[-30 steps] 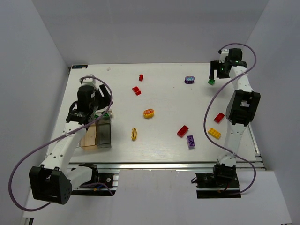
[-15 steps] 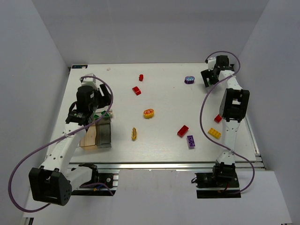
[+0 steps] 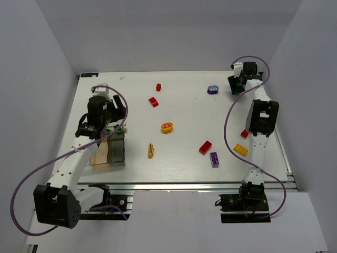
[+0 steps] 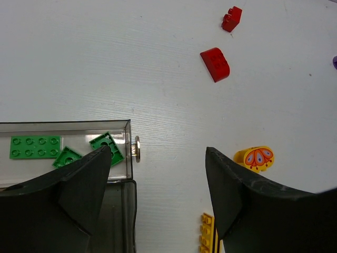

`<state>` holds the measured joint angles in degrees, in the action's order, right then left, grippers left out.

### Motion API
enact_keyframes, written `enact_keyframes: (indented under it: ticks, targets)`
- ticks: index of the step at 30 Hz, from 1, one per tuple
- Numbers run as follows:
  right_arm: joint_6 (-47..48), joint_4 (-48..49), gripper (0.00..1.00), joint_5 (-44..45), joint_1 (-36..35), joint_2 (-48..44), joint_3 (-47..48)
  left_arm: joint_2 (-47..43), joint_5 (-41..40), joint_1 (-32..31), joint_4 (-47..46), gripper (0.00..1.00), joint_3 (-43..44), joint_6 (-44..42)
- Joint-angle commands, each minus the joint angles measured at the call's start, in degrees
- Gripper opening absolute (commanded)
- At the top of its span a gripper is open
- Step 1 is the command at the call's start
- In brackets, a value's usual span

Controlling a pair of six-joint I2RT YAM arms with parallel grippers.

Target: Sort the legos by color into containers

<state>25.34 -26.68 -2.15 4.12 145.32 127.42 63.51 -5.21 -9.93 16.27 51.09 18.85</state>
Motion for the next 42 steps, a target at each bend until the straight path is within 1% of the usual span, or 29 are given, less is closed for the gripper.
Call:
enact_keyframes:
  ticks: [1, 4, 7, 9, 10, 12, 13, 15, 16, 17, 18, 20, 21, 23, 24, 25, 26, 27, 28, 30, 33, 34, 35, 36, 37, 38, 39, 41, 42]
  targets:
    - [-1.3, -0.6, 0.6, -2.2, 0.7, 2.8, 2.0, -0.2, -0.8, -0.3, -0.4, 0.82, -0.2, -0.6]
    - [-2.3, -2.1, 0.53, -3.1, 1.5, 2.8, 2.1, -0.3, -0.9, -0.3, -0.4, 0.82, -0.2, -0.7]
    - [-3.1, -2.7, 0.53, -4.4, 2.6, 2.0, 1.0, -0.5, -1.0, -0.3, -0.4, 0.82, -0.2, -0.7]
    - [-3.1, -2.8, 0.5, -5.1, 3.1, 1.4, -0.1, -0.7, -1.0, -0.3, -0.4, 0.82, -0.2, -0.7]
    - [-3.3, -2.9, 0.44, -5.4, 3.3, 0.8, -0.6, -0.5, -0.9, -0.3, -0.5, 0.82, -0.2, -0.7]
    - [-3.4, -3.4, 0.36, -6.3, 3.4, 0.1, -1.7, -0.8, -1.0, -0.3, -0.4, 0.82, -0.2, -0.7]
    - [-3.1, -3.5, 0.23, -6.5, 3.4, -0.8, -2.3, -0.9, -0.9, -0.3, -0.4, 0.82, -0.2, -0.6]
    - [-1.9, -3.5, 0.12, -7.4, 3.1, -2.3, -3.9, -1.1, -1.0, -0.3, -0.5, 0.82, -0.2, -0.7]
    - [-1.2, -3.6, 0.04, -9.0, 2.9, -4.8, -6.0, -1.4, -1.0, -0.3, -0.6, 0.82, -0.2, -0.5]
    - [-0.3, -3.9, 0.02, -14.1, 2.4, -6.4, -7.5, -2.1, -0.6, -0.3, -0.8, 0.82, -0.4, -0.6]
    - [1.7, -4.0, 0.0, -16.8, 1.9, -8.4, -9.4, -2.8, -0.1, -0.3, -1.7, 0.82, -0.6, -0.7]
    - [4.7, -4.9, 0.0, -23.5, 0.6, -14.7, -15.0, -4.6, 2.1, -0.3, -3.9, 0.83, -2.3, -1.6]
    - [7.9, -6.5, 0.0, -30.1, -1.3, -16.6, -16.7, -6.9, 4.7, -0.3, -6.0, 0.84, -3.1, -2.0]
    - [11.6, -9.3, 0.0, -38.8, -3.1, -21.6, -20.3, -9.2, 7.2, -0.3, -8.4, 0.86, -4.5, -2.6]
    - [14.5, -12.2, 0.0, -40.8, -7.2, -22.7, -20.9, -11.5, 7.6, -0.3, -10.0, 0.87, -5.7, -2.8]
    - [15.4, -13.4, 0.0, -42.3, -8.5, -24.4, -21.2, -12.6, 7.2, -0.3, -10.7, 0.88, -6.3, -2.8]
    - [15.9, -14.5, 0.0, -44.7, -12.2, -25.0, -21.4, -13.7, 6.2, -0.3, -12.0, 0.88, -7.3, -2.9]
    - [16.2, -15.2, 0.0, -45.6, -12.2, -25.4, -21.4, -14.7, 6.1, -0.3, -12.4, 0.89, -7.9, -2.9]
    - [15.4, -15.5, 0.0, -46.7, -14.9, -25.9, -21.2, -16.6, 4.2, -0.3, -13.0, 0.89, -8.3, -2.9]
    - [13.2, -14.7, 0.0, -47.4, -18.9, -25.6, -19.4, -18.7, 3.3, -0.3, -14.7, 0.89, -9.9, -2.9]
    - [5.1, -11.1, 0.0, -45.1, -26.3, -21.6, -14.1, -22.1, 2.0, -0.3, -17.8, 0.89, -11.5, -2.8]
    - [2.9, -10.2, 0.0, -44.6, -30.5, -20.2, -11.9, -23.0, 1.6, -0.3, -18.4, 0.89, -12.6, -2.9]
    - [-1.8, -8.5, 0.0, -43.5, -31.8, -18.8, -9.8, -24.3, 1.5, -0.3, -19.0, 0.89, -13.0, -2.9]
    - [-3.9, -7.8, 0.0, -43.2, -33.0, -17.1, -4.3, -24.9, 1.5, -0.3, -20.0, 0.9, -13.5, -3.0]
    - [-5.8, -7.1, 0.0, -42.9, -34.3, -13.5, -1.4, -25.4, 1.6, 0.3, -20.6, 0.89, -14.3, -3.2]
    - [-7.9, -4.7, 0.0, -42.4, -37.8, -11.8, 1.1, -26.5, 1.4, 0.3, -20.9, 0.9, -14.6, -3.3]
    - [-11.9, -3.1, 0.0, -41.1, -38.8, -9.5, 4.5, -26.9, 1.5, 0.3, -21.5, 0.9, -15.0, -3.4]
    - [-14.3, 0.7, 0.0, -38.3, -42.9, -8.4, 5.0, -27.7, 1.2, 0.3, -22.0, 0.9, -15.5, -3.8]
    - [-16.5, 5.7, 0.0, -36.6, -44.4, -8.2, 4.3, -28.1, 1.1, 0.3, -22.1, 0.9, -15.6, -3.8]
